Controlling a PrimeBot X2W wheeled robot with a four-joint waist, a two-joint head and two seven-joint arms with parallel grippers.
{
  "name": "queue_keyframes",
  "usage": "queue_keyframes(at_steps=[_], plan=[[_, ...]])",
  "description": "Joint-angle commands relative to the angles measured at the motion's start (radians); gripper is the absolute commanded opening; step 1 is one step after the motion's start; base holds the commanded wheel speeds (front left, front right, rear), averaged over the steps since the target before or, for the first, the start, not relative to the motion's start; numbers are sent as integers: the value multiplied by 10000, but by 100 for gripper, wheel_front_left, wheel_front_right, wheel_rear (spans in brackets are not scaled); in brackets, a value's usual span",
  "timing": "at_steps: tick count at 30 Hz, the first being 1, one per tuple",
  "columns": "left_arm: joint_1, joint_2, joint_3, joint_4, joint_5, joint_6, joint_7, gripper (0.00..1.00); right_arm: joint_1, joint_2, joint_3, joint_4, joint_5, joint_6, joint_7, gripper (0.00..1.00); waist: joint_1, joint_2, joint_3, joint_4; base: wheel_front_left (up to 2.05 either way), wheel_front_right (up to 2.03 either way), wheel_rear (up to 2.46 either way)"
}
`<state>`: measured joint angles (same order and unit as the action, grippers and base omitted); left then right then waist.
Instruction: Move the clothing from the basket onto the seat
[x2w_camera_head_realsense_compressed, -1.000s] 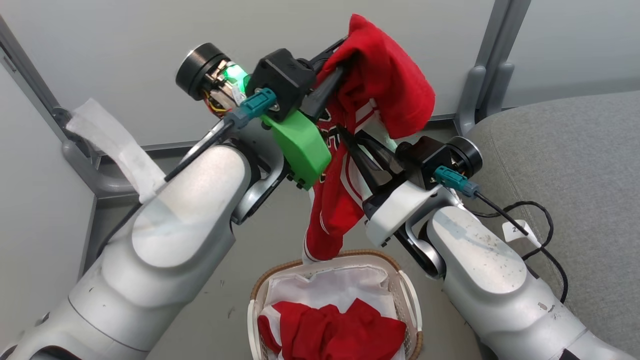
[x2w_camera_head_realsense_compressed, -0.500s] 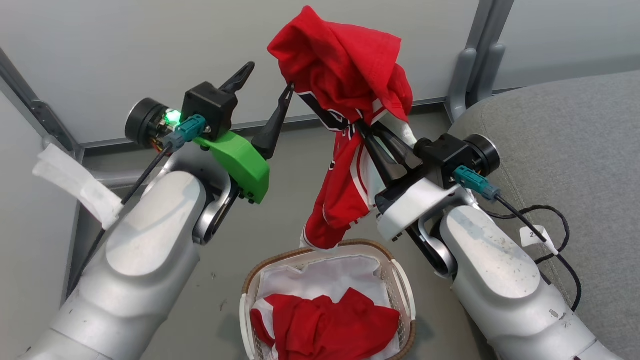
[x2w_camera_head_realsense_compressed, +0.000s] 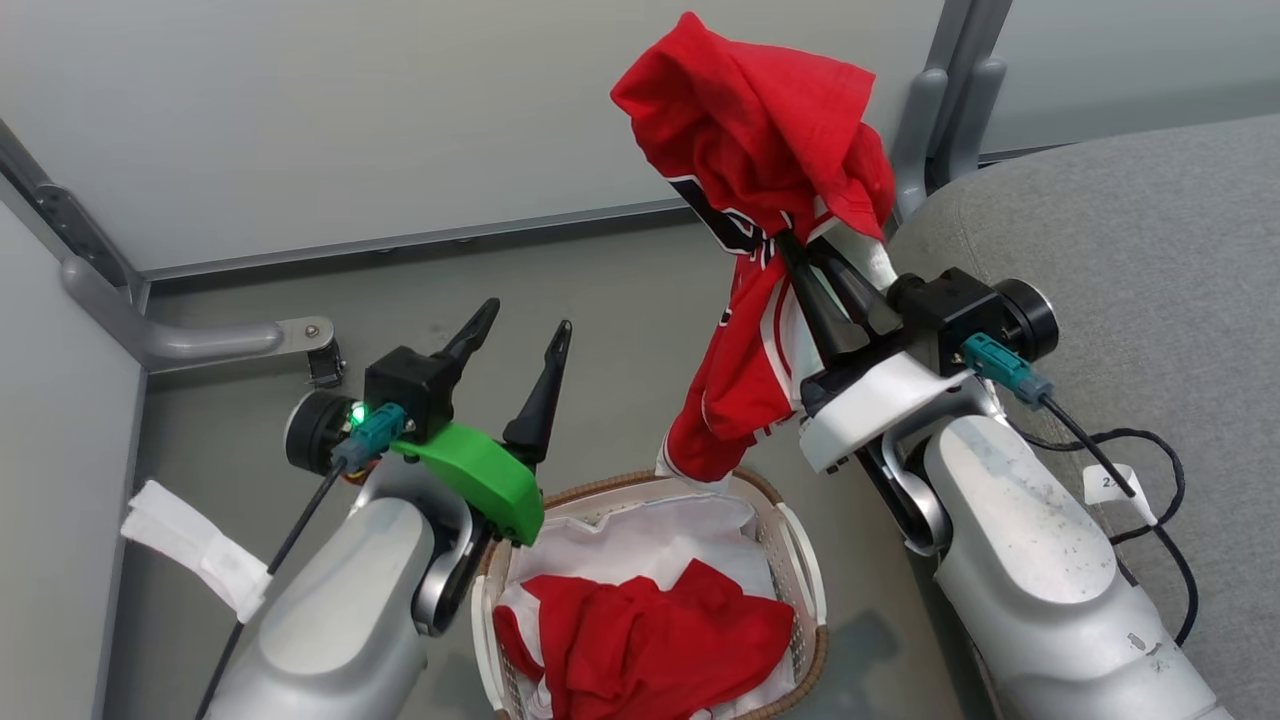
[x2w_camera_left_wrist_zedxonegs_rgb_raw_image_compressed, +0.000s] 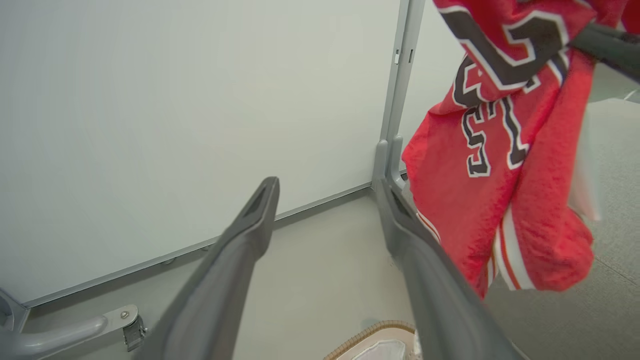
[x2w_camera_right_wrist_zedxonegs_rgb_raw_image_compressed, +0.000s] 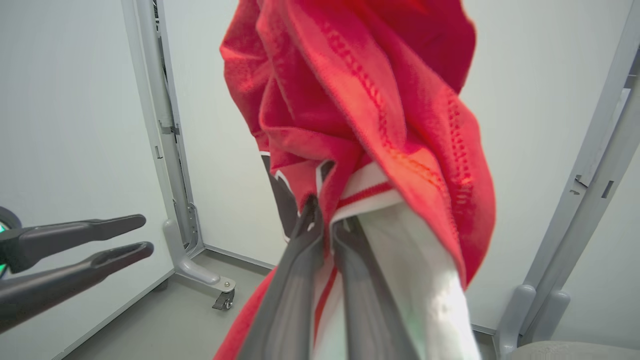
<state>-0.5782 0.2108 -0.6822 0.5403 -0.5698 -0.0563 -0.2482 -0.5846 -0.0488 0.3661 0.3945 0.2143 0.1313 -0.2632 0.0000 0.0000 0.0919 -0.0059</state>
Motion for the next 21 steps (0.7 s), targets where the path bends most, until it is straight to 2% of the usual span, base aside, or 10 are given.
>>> queue_keyframes(at_steps=[1,9,14,21], plan=[[261,-60,51,-23,-28,72,-89,100,139,-30,-116,-9,-82,-10,-24,0,0,0,34,-3,0,0,0],[848,-278,330,-500,500,178,-177,100,295,-40,-641,112,-296,-10,-24,0,0,0,308,-341,0,0,0],[1100,-357,581,-958,944,154,-174,100,240,-32,-967,131,-457,-10,-24,0,0,0,646,-1131,0,0,0],[992,-480,732,-1166,1407,17,-162,100,147,-24,-1553,121,-696,-12,-24,0,0,0,1252,-2596,0,0,0]])
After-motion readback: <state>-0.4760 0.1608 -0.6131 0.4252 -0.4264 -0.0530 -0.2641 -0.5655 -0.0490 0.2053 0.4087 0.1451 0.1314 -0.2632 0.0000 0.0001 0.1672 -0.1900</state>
